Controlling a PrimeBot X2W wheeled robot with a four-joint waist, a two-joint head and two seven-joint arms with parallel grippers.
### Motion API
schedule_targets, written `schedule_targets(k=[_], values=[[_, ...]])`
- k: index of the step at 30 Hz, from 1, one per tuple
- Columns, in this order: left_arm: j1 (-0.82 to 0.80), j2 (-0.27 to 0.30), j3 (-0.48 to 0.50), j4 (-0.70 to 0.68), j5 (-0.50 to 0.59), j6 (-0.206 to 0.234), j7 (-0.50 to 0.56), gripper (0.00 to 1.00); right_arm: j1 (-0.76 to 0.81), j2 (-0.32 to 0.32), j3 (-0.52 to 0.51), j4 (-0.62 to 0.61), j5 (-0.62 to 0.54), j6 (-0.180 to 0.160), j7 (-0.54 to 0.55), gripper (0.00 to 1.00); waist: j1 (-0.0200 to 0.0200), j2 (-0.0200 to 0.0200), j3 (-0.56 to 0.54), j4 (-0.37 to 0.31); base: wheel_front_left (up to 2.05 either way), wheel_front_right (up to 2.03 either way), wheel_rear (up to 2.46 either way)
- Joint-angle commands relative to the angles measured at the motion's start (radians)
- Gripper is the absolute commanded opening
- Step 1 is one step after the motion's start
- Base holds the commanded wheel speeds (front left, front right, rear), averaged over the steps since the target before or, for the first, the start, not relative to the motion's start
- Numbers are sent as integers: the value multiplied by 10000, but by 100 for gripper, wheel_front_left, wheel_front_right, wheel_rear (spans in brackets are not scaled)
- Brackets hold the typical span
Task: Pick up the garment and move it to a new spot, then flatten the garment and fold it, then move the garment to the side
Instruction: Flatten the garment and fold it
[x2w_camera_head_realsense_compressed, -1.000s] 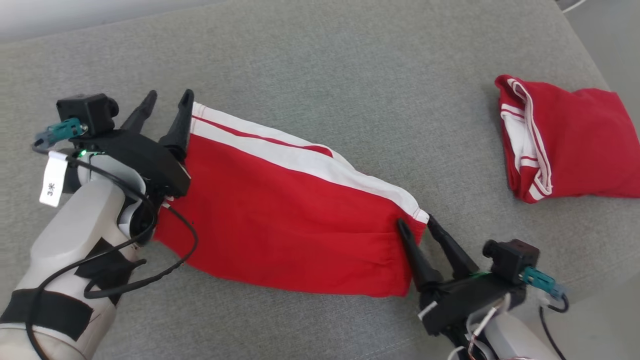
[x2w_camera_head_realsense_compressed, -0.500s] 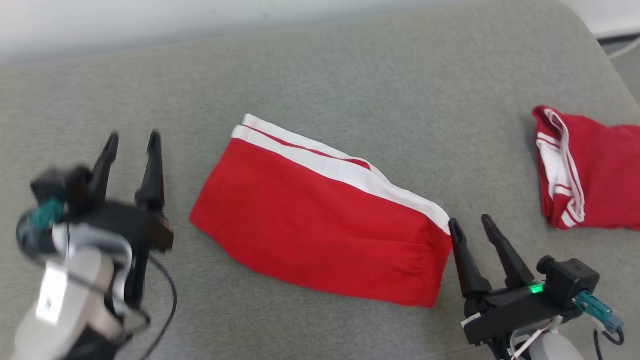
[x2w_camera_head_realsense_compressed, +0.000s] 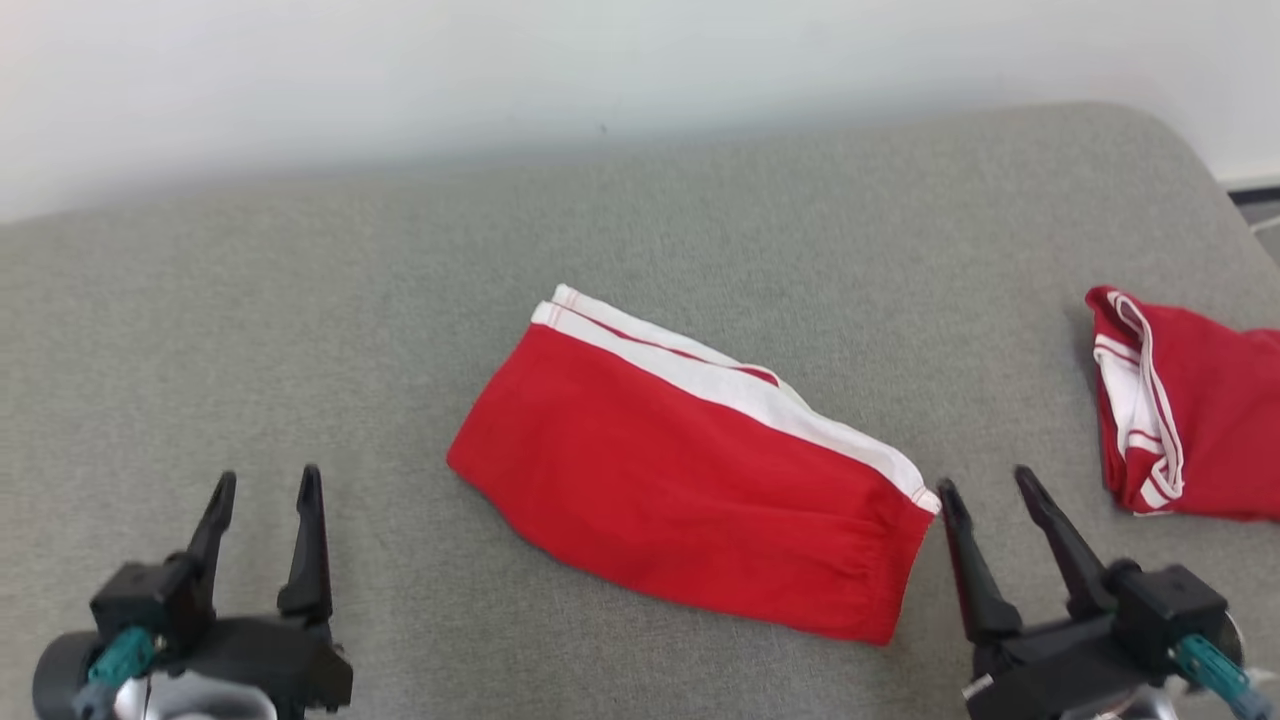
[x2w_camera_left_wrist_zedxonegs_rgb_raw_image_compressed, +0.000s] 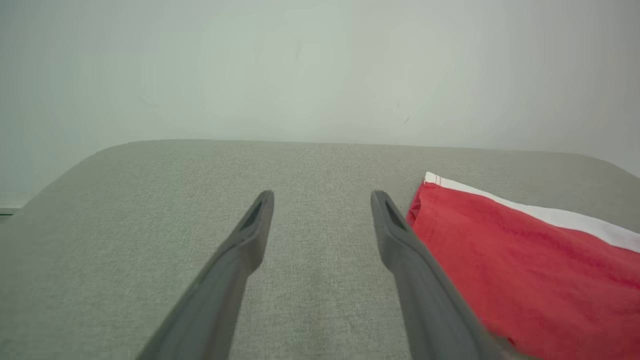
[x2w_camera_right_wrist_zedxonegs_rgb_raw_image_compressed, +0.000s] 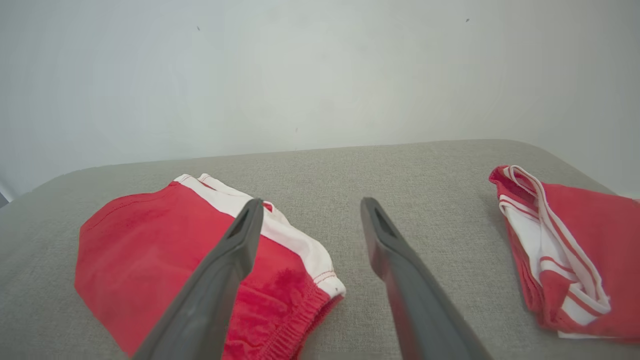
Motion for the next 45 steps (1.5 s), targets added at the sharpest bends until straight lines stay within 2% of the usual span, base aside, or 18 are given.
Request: schedule_targets(k=[1, 11, 21, 27, 34, 39, 45], values=[[208, 123, 59, -96, 143, 48, -41, 100, 200, 15, -111, -106, -127, -4, 79, 100, 2, 1, -313, 167, 0, 0, 0], [624, 315, -130, -42, 181, -100, 93, 100, 1150, 40, -522, -636, 113, -4, 542, 100, 2, 1, -692, 182, 0, 0, 0], [-72, 319, -412, 42, 314, -422, 340, 100, 988, 40, -435, -798, 275, -4, 576, 100, 2, 1, -449, 159, 0, 0, 0], [-1515, -26, -1196, 654, 198, -1584, 1268, 100, 759, 39, -260, -826, 378, -3, 527, 100, 2, 1, -65, -176, 0, 0, 0], [-3311, -553, -1693, 2844, -343, -3054, 2296, 100, 415, 38, 106, -666, 594, -4, 348, 100, 2, 1, 578, -1079, 0, 0, 0], [-4335, -663, -2048, 4578, -727, -3530, 2755, 100, 193, 37, 305, -446, 768, -4, 115, 100, 2, 1, 1047, -1686, 0, 0, 0], [-5128, -560, -2378, 6173, -1257, -3635, 2806, 100, -42, 40, 406, -171, 923, -3, -165, 100, 2, 1, 1419, -2124, 0, 0, 0]])
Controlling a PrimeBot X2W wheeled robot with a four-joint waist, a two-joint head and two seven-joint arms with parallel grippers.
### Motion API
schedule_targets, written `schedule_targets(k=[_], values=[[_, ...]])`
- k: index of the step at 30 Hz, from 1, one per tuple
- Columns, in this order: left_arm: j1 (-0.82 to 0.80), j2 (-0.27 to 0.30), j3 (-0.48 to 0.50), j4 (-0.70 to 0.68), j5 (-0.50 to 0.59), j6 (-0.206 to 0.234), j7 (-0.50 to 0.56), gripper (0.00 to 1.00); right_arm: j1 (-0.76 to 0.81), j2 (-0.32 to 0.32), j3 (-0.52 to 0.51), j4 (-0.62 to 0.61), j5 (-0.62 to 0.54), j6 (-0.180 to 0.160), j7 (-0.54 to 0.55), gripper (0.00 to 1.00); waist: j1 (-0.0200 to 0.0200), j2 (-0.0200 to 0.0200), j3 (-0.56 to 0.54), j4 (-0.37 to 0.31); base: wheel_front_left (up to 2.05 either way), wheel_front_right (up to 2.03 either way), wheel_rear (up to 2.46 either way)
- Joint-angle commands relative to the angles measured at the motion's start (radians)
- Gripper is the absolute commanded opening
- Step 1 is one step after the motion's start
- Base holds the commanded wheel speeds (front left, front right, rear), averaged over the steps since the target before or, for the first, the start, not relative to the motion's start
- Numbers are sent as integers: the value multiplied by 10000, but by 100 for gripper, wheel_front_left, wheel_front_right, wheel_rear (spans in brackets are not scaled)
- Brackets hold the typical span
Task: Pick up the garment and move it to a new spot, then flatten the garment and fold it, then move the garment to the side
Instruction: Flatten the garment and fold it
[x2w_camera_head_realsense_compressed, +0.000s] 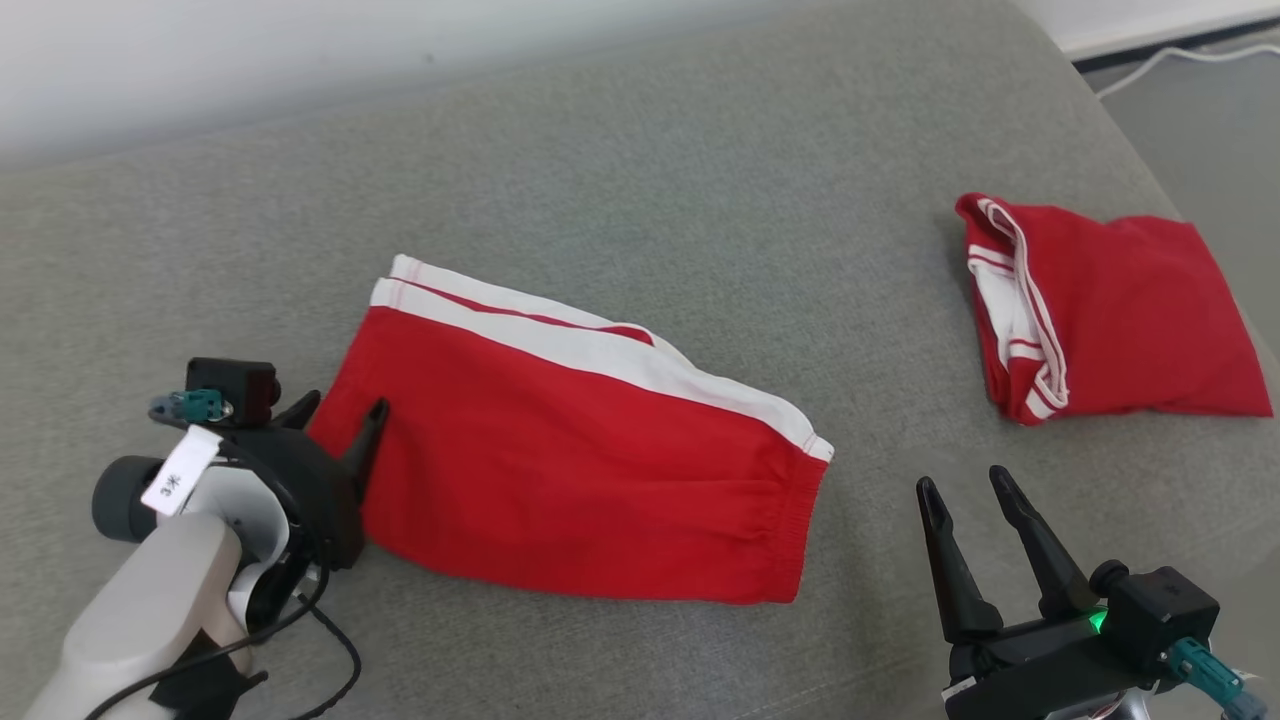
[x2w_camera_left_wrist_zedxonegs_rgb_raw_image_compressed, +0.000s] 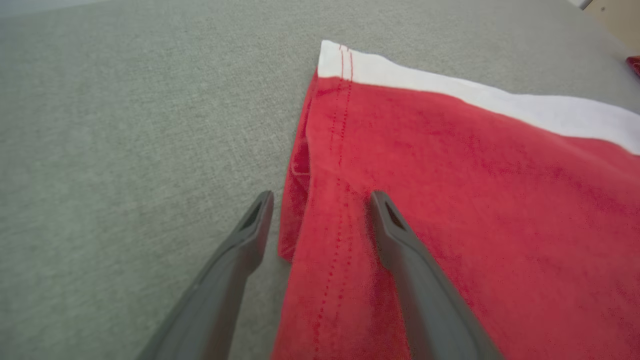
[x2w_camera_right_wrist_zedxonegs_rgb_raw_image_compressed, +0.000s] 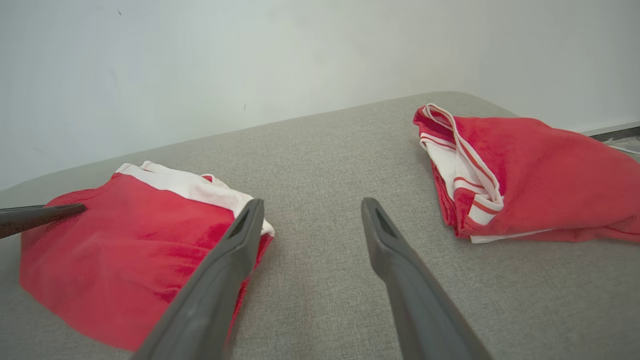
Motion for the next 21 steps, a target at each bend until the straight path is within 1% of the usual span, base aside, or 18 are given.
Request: schedule_targets(k=[1, 3, 7, 8, 9, 10, 13, 16, 18, 21], values=[[-278, 66, -116, 297, -264, -81, -20, 100, -163, -5, 18, 55, 107, -3, -108, 100, -1, -1, 458, -457, 0, 0, 0], [-390, 58, -346, 533, -553, -50, 139, 100, -191, -5, -27, 110, 122, -4, -161, 100, -1, -1, 481, -462, 0, 0, 0], [-423, 6, -969, 571, -1218, -55, 692, 100, -204, -5, -179, 186, 84, -3, -211, 100, -1, -1, 470, -334, 0, 0, 0], [-452, 25, -1126, 535, -1330, -57, 764, 84, -223, -5, -202, 184, 54, -3, -223, 100, -1, -1, 462, -287, 0, 0, 0], [-501, 48, -1229, 494, -1427, -67, 730, 36, -234, -5, -222, 176, 42, -3, -227, 100, -1, -1, 458, -241, 0, 0, 0], [-551, 70, -1287, 477, -1499, -67, 655, 0, -242, -5, -211, 162, 35, -3, -215, 100, -1, -1, 454, -202, 0, 0, 0], [-716, 58, -1342, 416, -1916, -52, 437, 0, -298, -5, -142, 130, 65, -4, -196, 100, -1, -1, 458, -102, 0, 0, 0], [-832, 23, -1199, 566, -2331, -37, 171, 0, -314, -7, -135, 116, 103, -3, -201, 100, -1, -1, 481, -22, 0, 0, 0], [-972, 109, -1071, 853, -2408, -18, -112, 0, -294, -7, -170, 116, 151, -3, -206, 100, -1, -1, 493, 46, 0, 0, 0], [-990, 40, -688, 1269, -2667, 250, -708, 0, -211, -8, -245, 102, 160, -4, -149, 100, -1, -1, 502, 193, 0, 0, 0]])
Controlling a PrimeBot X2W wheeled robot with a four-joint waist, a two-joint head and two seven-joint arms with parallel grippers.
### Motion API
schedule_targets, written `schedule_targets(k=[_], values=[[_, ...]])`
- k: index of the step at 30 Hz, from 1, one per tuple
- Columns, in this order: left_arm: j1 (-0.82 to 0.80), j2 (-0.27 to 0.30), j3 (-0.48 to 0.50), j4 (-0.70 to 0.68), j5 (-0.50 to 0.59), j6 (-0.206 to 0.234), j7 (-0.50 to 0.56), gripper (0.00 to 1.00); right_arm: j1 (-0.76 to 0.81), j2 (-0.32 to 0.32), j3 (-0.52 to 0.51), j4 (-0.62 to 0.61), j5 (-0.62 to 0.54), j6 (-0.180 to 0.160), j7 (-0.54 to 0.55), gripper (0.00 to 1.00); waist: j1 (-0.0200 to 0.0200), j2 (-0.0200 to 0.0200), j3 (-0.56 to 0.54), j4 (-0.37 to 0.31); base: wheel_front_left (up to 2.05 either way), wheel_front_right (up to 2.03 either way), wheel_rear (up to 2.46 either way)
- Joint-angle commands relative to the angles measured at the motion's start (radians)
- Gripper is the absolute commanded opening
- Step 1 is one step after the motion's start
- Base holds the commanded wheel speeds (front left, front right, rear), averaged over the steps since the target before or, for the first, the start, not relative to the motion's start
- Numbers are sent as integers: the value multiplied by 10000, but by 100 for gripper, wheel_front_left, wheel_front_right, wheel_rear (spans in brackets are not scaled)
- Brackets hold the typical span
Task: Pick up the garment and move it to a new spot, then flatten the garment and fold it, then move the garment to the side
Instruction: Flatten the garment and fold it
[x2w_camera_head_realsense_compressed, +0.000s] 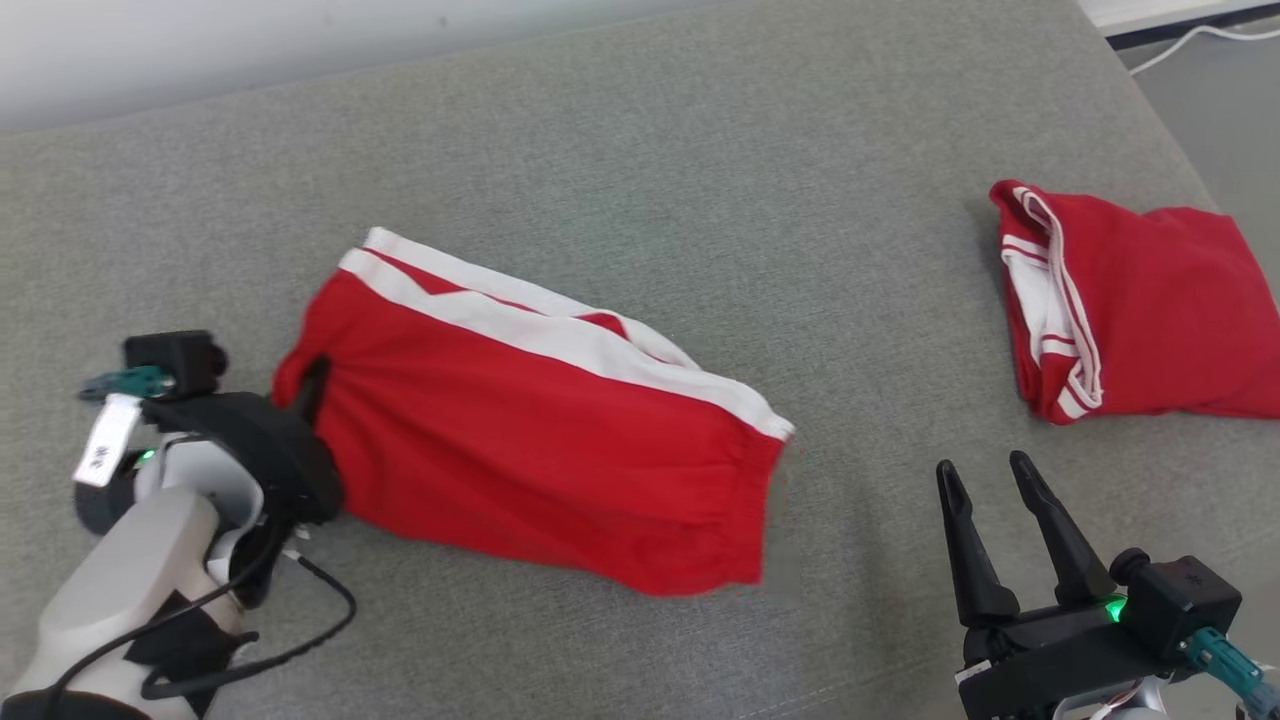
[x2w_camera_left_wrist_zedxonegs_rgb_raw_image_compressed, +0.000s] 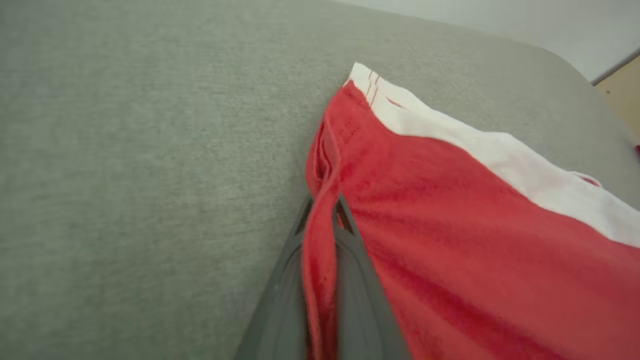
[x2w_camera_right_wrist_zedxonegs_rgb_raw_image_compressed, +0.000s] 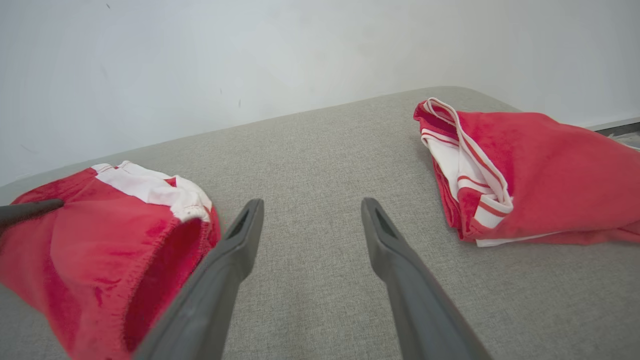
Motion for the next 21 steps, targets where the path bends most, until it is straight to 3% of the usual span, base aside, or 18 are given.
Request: schedule_targets(k=[1, 10, 21], values=[[10, 64, 168, 166, -157, 137, -238, 0, 2, -9, -30, -14, 79, -4, 35, 100, -1, -1, -9, 118, 0, 0, 0], [1273, -267, 1148, 255, -974, 1021, -1714, 0, 184, -12, -388, -89, -144, -4, 352, 100, -1, -1, -284, 1062, 0, 0, 0], [3428, -473, 1212, -2207, -1022, 1873, -1955, 0, 240, -12, -648, -241, -371, -4, 805, 100, -1, -1, -592, 2103, 0, 0, 0]])
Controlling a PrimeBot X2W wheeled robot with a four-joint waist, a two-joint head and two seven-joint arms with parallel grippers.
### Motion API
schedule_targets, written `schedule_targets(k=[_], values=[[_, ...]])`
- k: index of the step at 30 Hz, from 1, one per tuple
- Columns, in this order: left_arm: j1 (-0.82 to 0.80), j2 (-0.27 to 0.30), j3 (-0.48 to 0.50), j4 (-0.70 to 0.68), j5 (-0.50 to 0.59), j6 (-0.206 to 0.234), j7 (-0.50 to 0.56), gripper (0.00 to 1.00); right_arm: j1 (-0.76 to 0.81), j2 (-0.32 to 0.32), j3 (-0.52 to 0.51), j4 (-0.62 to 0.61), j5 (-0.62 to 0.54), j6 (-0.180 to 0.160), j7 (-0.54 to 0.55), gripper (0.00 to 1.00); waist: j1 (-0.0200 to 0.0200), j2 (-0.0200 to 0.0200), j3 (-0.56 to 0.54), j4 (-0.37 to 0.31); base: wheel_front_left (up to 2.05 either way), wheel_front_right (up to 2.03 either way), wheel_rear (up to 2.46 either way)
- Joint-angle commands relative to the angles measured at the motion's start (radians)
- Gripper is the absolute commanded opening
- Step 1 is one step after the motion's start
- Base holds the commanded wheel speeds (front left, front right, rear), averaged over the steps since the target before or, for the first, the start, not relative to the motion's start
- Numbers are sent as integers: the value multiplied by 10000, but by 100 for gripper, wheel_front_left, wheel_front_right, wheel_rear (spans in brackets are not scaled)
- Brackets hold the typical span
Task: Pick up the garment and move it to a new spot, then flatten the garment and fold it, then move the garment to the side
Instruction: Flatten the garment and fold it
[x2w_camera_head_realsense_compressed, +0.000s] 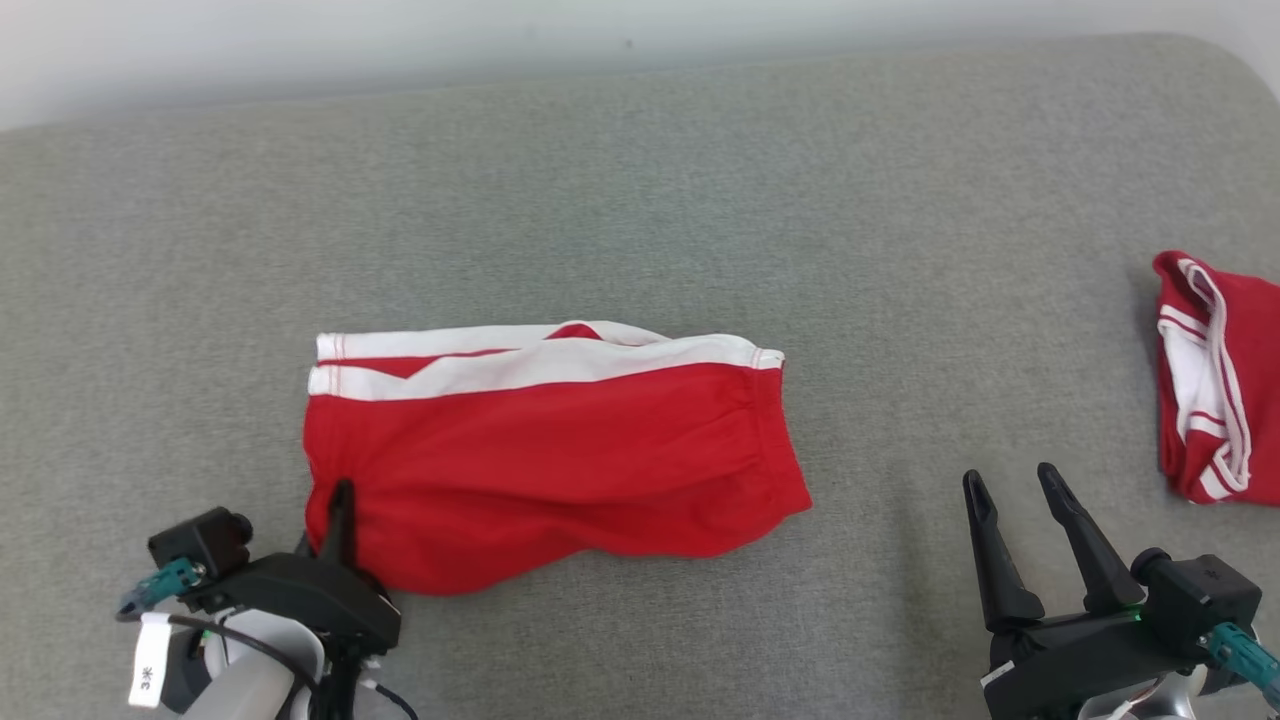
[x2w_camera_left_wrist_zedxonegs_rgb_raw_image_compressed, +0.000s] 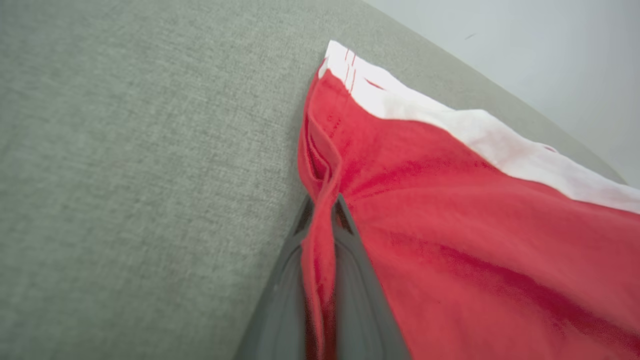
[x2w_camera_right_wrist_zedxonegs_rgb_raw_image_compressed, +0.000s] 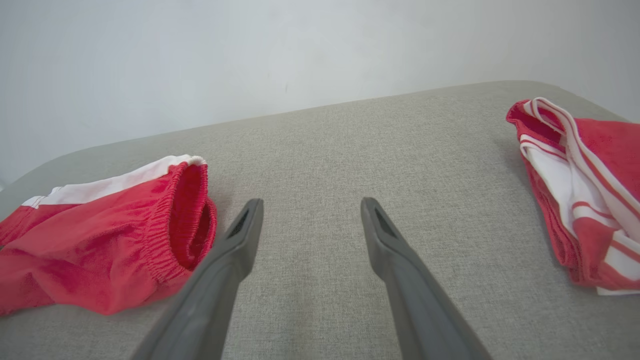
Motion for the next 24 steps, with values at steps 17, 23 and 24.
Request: schedule_targets(k=[17, 23, 24], values=[[1521, 1460, 718, -3608, 2103, 1754, -220, 100, -583, -15, 626, 302, -381, -3, -162, 100, 0, -1, -1191, -50, 0, 0, 0], [2343, 1478, 1494, -5042, 3388, 1821, -207, 100, -463, -15, 747, 418, -506, -4, -79, 100, 0, -1, -1673, -2, 0, 0, 0], [2535, 1460, 1619, -5219, 3651, 1823, -208, 100, -431, -17, 779, 467, -548, -4, -64, 100, 0, -1, -1768, -2, 0, 0, 0]])
